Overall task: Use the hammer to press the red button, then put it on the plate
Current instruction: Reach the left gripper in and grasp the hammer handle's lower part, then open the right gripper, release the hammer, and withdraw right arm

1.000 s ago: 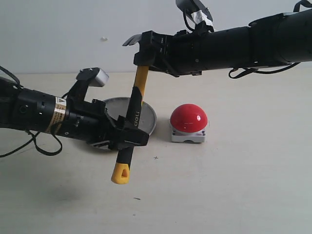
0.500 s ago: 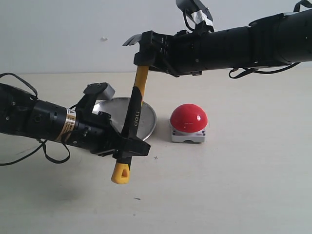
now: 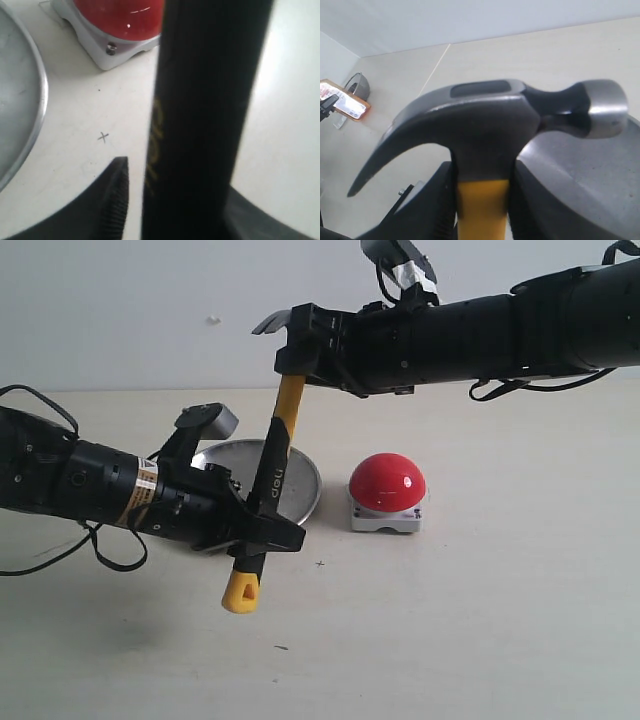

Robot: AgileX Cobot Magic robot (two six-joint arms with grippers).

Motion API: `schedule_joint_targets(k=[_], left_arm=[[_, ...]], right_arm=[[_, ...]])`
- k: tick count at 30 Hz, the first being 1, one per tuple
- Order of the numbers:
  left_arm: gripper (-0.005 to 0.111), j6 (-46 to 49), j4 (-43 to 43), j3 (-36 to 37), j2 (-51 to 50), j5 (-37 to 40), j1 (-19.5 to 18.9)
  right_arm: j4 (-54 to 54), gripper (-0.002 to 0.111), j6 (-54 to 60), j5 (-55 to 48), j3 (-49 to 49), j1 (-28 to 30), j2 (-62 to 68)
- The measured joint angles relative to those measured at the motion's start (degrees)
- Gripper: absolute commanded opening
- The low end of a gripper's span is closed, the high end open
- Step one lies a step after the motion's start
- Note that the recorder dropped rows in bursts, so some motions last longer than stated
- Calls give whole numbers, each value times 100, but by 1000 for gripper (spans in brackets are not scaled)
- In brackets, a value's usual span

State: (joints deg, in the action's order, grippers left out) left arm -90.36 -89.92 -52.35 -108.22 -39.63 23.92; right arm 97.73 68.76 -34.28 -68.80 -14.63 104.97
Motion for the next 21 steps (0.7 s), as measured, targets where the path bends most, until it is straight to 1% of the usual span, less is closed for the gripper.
schedule_joint_targets(k=[2, 3, 11, 17, 21], left_arm=[[3, 39, 0, 0, 0, -94, -2], [0, 39, 0, 0, 0, -120, 2], [0, 61, -11, 0, 0, -121, 2], [0, 61, -21, 0, 0, -121, 2], [0, 61, -35, -11, 0, -121, 2]], right_arm=[[0, 0, 0, 0, 0, 0, 0], [0, 0, 0, 12, 0, 0, 0], [0, 1, 0, 12, 0, 0, 0], [0, 17, 0, 12, 0, 0, 0], [0, 25, 0, 12, 0, 0, 0]])
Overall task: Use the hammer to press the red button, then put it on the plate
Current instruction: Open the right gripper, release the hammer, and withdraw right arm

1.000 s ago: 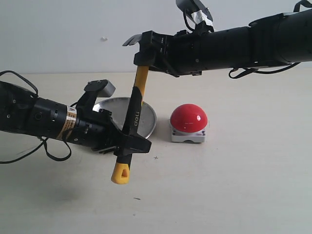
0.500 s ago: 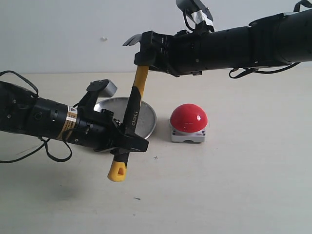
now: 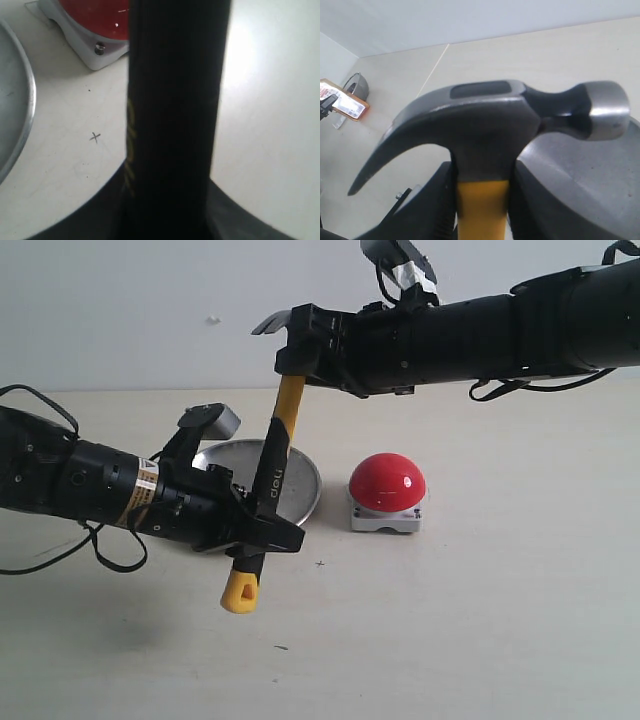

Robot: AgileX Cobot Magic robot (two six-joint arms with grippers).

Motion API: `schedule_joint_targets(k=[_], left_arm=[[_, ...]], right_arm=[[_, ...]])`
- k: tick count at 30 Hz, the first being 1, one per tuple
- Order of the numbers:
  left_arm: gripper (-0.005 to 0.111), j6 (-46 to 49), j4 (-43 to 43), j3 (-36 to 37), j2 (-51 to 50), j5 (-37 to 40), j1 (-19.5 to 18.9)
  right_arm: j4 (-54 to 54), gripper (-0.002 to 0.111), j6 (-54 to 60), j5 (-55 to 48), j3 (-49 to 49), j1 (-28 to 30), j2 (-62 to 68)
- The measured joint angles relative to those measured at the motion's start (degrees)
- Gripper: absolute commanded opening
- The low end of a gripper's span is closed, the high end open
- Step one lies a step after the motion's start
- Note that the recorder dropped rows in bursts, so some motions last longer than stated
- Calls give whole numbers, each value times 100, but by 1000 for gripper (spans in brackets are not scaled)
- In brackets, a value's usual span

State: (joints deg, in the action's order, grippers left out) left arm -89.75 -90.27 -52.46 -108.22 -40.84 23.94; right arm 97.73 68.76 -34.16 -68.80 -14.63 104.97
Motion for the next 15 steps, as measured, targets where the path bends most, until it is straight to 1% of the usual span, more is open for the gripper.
schedule_joint_targets(k=[5, 7, 10, 15], left_arm=[[0, -55, -109, -73, 0, 0, 0], [0, -79, -137, -97, -17, 0, 0], [0, -118, -179, -160, -44, 0, 0], [0, -144, -179, -164, -47, 23, 0]], right_arm=[[10, 41, -84, 24, 0, 0, 0], [53, 46, -153, 24, -8, 0, 0], [94, 49, -215, 36, -8, 0, 0], [-89, 50, -578, 231, -8, 0, 0]])
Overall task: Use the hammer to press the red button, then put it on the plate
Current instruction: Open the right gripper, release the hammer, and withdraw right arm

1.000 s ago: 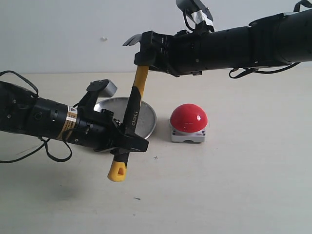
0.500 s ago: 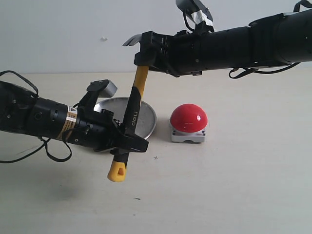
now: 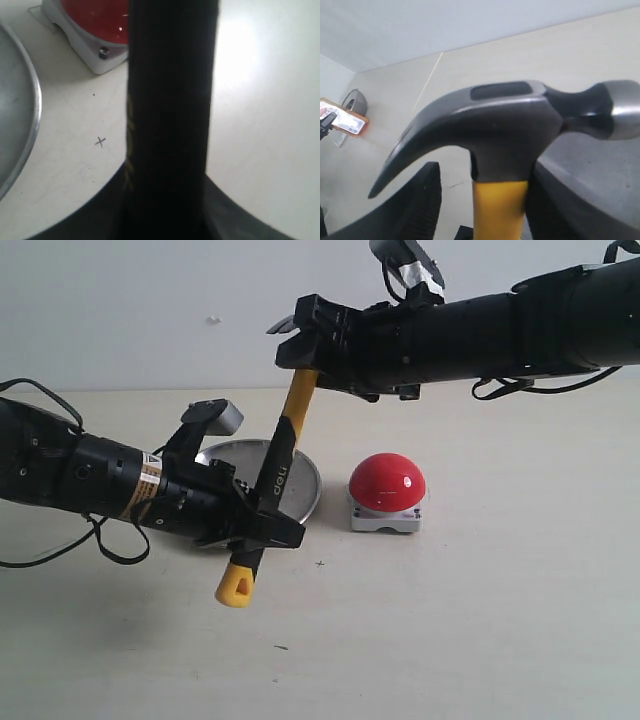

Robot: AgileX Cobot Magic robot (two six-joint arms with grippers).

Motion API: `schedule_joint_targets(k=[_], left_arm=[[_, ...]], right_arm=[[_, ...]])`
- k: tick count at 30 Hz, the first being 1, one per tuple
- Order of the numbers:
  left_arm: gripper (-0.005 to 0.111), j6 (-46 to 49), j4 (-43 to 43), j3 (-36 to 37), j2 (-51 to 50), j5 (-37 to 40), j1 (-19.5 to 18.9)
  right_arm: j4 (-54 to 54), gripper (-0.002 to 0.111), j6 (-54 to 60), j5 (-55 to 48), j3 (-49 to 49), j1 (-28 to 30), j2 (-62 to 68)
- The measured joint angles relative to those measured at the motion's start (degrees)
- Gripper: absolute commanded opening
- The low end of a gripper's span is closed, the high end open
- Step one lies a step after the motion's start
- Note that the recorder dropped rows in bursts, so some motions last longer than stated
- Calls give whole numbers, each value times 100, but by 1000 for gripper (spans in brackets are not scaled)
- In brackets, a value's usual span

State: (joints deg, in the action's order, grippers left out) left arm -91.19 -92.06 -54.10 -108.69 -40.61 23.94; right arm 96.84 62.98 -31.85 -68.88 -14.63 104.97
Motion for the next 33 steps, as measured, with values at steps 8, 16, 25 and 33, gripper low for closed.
schedule_joint_targets(k=[8, 16, 25, 33], left_arm=[[0, 0, -32, 0, 0, 88, 0], [0, -42, -45, 0, 158, 151, 0], [0, -93, -19, -103, 181, 128, 0], [0, -136, -44, -132, 161, 182, 0]], right_arm=[[-724, 50, -542, 202, 0, 0, 0], [-2047, 50, -1488, 177, 0, 10, -30], [-3575, 49, -2440, -41, 0, 10, -470], [-5049, 48, -3347, -126, 369, -1, -905]])
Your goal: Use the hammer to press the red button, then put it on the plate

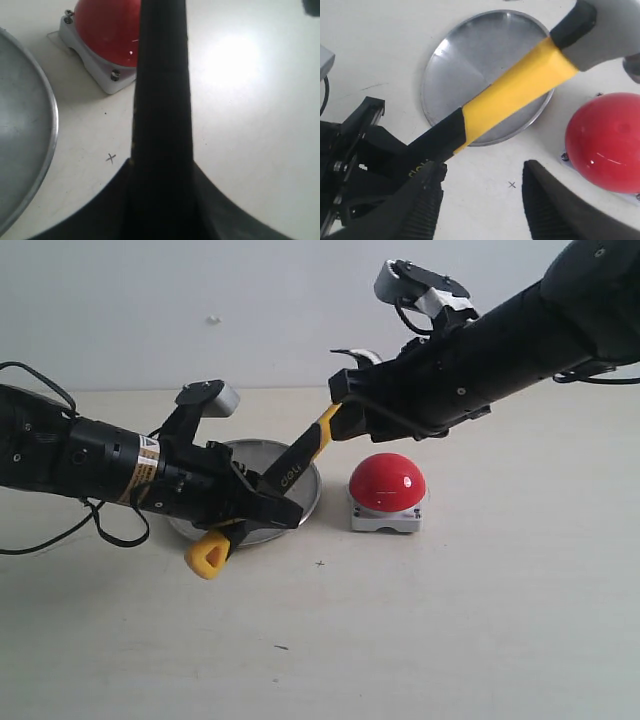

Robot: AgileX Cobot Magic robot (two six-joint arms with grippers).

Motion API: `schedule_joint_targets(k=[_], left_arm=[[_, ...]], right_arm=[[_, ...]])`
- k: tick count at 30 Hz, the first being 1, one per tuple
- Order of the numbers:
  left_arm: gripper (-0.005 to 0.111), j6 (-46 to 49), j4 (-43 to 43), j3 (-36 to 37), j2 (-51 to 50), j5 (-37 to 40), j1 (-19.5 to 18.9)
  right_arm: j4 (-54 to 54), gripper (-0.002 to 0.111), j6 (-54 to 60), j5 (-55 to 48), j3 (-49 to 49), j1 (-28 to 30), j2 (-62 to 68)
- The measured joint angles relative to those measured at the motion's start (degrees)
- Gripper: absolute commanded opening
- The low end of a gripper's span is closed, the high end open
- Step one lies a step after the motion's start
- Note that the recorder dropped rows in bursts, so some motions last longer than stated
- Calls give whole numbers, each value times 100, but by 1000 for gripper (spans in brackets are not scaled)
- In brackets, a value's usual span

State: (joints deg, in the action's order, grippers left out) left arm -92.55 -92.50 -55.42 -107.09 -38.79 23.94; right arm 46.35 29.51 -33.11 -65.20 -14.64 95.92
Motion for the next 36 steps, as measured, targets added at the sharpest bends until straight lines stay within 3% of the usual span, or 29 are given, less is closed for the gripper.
schedule_joint_targets(k=[3, 7, 10, 13, 19, 26, 36], left_arm=[[0, 0, 0, 0, 0, 0, 0], [0, 0, -22, 0, 13, 0, 0], [0, -99, -139, 0, 137, 26, 0], [0, -715, -460, 0, 449, 261, 0], [0, -1597, -871, 50, 1124, 569, 0], [0, 164, -912, 62, 1625, 1485, 0], [0, 1652, -945, 81, 1613, 3215, 0]], right_arm=[[-235, 44, -49, 0, 114, 0, -322], [-648, 18, -56, 180, 586, 0, -1166], [-844, 0, -56, 999, 1499, 0, -2123], [-857, 0, -114, 2554, 3306, 0, -3941], [-835, 0, -337, 3139, 4720, 0, -6443], [-558, 0, -419, 3089, 4791, 0, -7139], [-496, 0, -432, 3089, 4801, 0, -7128]])
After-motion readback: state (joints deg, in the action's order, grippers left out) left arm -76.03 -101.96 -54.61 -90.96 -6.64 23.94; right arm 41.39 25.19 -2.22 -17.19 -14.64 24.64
